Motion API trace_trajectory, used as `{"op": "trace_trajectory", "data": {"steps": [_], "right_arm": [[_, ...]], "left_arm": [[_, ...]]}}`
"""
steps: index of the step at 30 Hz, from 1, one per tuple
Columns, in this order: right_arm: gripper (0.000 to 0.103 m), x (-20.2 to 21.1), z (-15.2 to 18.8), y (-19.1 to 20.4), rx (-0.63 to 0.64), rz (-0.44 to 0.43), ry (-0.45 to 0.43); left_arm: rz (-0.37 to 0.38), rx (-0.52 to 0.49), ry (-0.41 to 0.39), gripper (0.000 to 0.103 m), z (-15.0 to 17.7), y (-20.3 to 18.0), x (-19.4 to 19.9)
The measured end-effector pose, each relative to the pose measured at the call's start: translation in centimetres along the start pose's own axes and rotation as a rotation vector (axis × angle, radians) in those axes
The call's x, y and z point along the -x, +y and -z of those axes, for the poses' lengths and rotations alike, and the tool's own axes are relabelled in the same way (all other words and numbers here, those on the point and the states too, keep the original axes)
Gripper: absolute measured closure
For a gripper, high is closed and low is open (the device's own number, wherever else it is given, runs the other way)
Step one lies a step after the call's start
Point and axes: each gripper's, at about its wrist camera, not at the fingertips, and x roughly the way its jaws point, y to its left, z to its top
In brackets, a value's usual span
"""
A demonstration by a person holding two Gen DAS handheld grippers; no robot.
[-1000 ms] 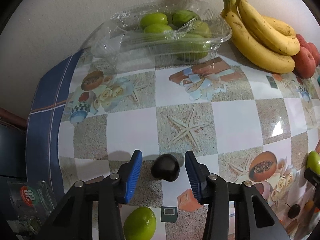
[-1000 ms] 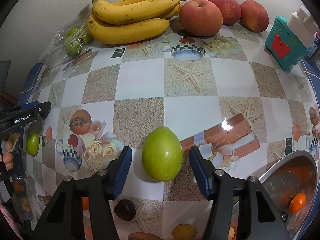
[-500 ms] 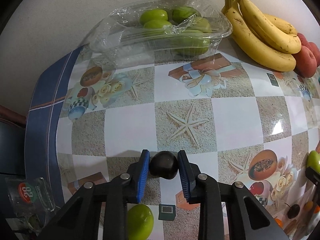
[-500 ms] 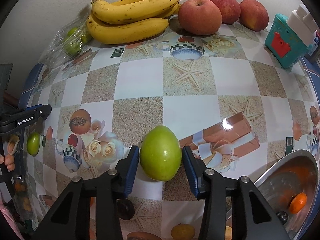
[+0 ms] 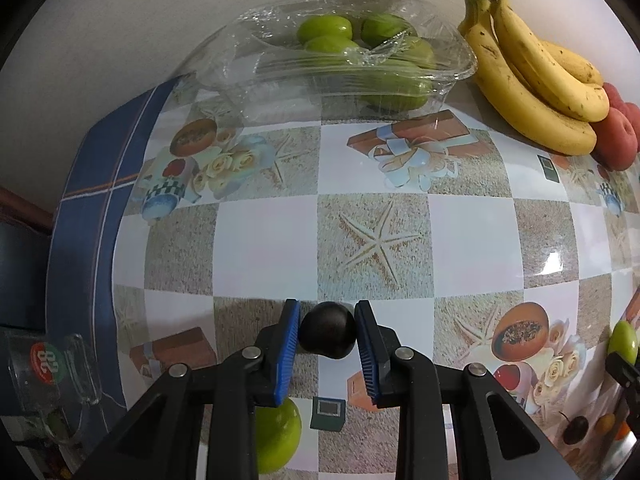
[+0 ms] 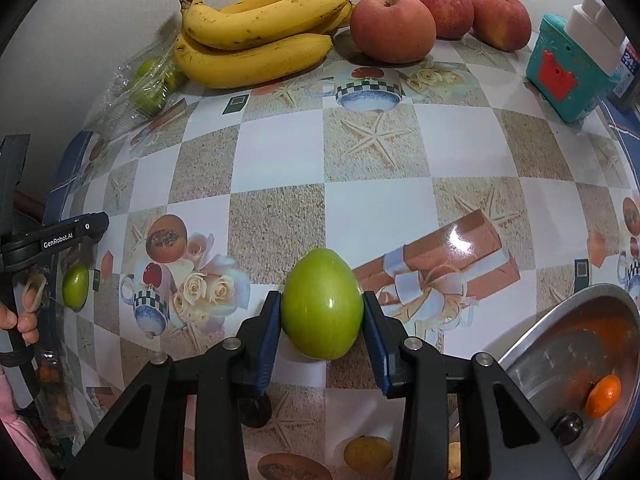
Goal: Organize fruits
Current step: 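Carry the dark plum and the green pear in both tools over the steel basin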
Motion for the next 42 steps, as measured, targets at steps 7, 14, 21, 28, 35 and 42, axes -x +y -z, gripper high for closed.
{"op": "trace_trajectory", "data": {"steps": [7,14,21,28,35,42], "right_arm": [[0.062,1.7,0.8,-0.3,-0.015,-0.023,-0.013],[0.062,4.8,2.5,-0.7,-0.054,-0.057,-0.049],[0.062,7.1,5.2,-1.6,-0.095,-0.065,-0.092],[0.062,8.0,7.6,-3.1,-0.162,-0.087,-0.124],[0.062,9.5,9.0,-5.0,-0.217,-0.088,-0.178],[0.062,10.6,9.1,-7.9,-0.257,-0.082,-0.209]], "left_arm": [[0.007,0.054,0.008,0.073,1.0,-0.1,1.3],[0.055,0.115,-0.014,0.073,3.3,-1.6,4.6],[0.123,0.142,-0.065,0.073,6.3,-4.5,7.8],[0.215,0.188,-0.102,0.073,9.1,-7.5,9.6],[0.289,0.244,-0.139,0.073,11.1,-10.6,11.4],[0.317,0.214,-0.167,0.073,11.5,-14.7,12.3]]}}
